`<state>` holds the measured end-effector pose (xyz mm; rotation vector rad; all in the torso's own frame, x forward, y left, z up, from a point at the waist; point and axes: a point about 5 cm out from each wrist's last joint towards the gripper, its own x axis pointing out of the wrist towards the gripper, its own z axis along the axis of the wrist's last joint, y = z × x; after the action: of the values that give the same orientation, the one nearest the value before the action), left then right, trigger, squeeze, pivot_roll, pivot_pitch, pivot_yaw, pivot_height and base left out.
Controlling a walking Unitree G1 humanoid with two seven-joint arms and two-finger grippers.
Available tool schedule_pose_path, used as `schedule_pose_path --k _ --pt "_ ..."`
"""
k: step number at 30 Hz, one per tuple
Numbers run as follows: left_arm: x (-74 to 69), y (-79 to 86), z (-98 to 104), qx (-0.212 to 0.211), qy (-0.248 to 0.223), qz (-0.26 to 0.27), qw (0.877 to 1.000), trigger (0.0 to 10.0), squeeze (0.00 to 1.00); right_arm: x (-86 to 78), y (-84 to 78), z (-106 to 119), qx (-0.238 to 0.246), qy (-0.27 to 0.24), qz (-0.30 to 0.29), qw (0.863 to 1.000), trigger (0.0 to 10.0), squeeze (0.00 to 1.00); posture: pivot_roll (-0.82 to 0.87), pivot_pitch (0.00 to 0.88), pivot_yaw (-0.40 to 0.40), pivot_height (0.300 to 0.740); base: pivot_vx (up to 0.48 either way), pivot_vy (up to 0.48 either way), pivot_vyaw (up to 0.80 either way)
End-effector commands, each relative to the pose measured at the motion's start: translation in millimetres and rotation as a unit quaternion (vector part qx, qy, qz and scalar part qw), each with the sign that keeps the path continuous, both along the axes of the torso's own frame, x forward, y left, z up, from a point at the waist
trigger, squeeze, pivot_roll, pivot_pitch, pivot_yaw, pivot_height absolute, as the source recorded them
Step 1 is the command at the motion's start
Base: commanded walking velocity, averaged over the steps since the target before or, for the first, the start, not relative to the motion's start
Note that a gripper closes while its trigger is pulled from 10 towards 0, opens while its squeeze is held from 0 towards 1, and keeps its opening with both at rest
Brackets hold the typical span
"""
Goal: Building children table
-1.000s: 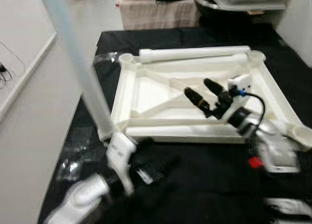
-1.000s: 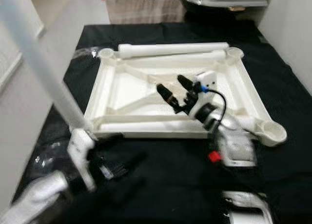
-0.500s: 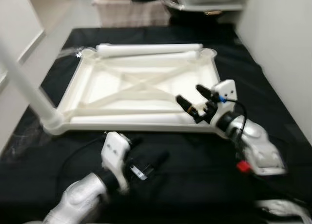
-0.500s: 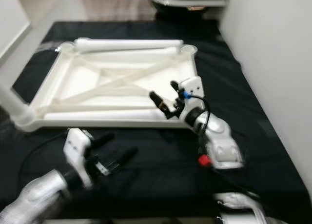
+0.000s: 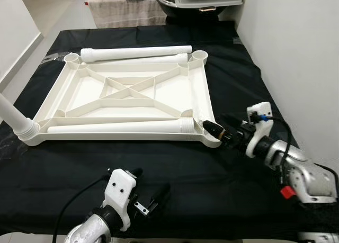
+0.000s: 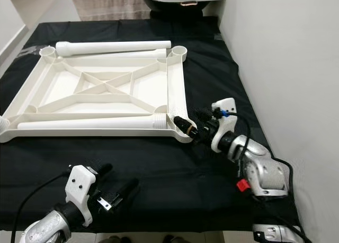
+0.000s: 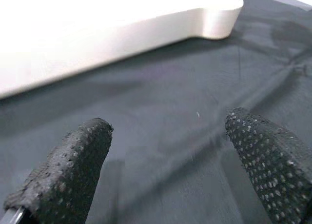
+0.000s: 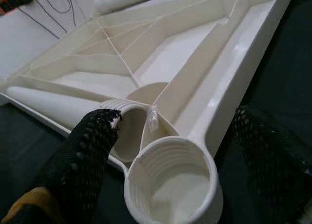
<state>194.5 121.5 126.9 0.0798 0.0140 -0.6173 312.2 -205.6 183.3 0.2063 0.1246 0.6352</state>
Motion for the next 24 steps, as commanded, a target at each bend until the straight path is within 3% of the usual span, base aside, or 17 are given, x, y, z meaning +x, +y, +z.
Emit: schedule_pose_path --k 1,8,10,16,18,19,21,24 --pt "-2.0 -1.9 -0.5 0.018 -0.015 0.001 1.000 10.0 0.00 -1.4 0.3 2.7 0.025 0.013 0.010 1.000 10.0 0.00 0.01 0.181 -0.016 0.740 0.000 0.000 0.00" --pt "-0.7 -2.2 -0.3 0.032 -0.037 0.029 0.998 10.0 0.00 13.1 19.0 14.3 0.036 -0.011 0.014 0.999 10.0 0.00 0.01 0.196 -0.021 0.740 0.000 0.000 0.00" --pt "-3.4 -3.0 0.5 0.032 -0.047 0.035 0.998 10.0 0.00 9.0 26.8 11.6 0.034 0.009 0.053 0.998 10.0 0.00 0.01 0.204 -0.022 0.740 0.000 0.000 0.00" --pt "-5.6 -3.2 1.1 0.031 -0.051 0.032 0.998 10.0 0.00 3.6 35.1 12.7 0.032 0.025 0.095 0.995 10.0 0.00 0.01 0.222 -0.020 0.740 0.000 0.000 0.00" --pt "-6.1 -3.4 0.6 0.030 -0.052 0.030 0.998 10.0 0.00 -4.8 51.4 16.7 0.023 0.038 0.167 0.985 10.0 0.00 0.01 0.227 -0.014 0.740 0.000 0.000 0.00" --pt "-6.1 -3.4 0.6 0.030 -0.052 0.030 0.998 10.0 0.00 -4.8 51.4 16.7 0.023 0.038 0.167 0.985 10.0 0.00 0.01 0.227 -0.014 0.740 0.000 0.000 0.00" --pt "-5.8 -3.6 0.4 0.029 -0.053 0.029 0.998 10.0 0.00 -8.9 66.9 20.7 0.020 0.048 0.213 0.976 10.0 0.00 0.01 0.228 -0.013 0.740 0.000 0.000 0.00" --pt "-5.7 -3.5 0.3 0.030 -0.053 0.029 0.998 10.0 0.00 -8.6 71.5 18.5 0.002 0.054 0.218 0.974 10.0 0.00 0.01 0.233 -0.013 0.740 0.000 0.000 0.00"
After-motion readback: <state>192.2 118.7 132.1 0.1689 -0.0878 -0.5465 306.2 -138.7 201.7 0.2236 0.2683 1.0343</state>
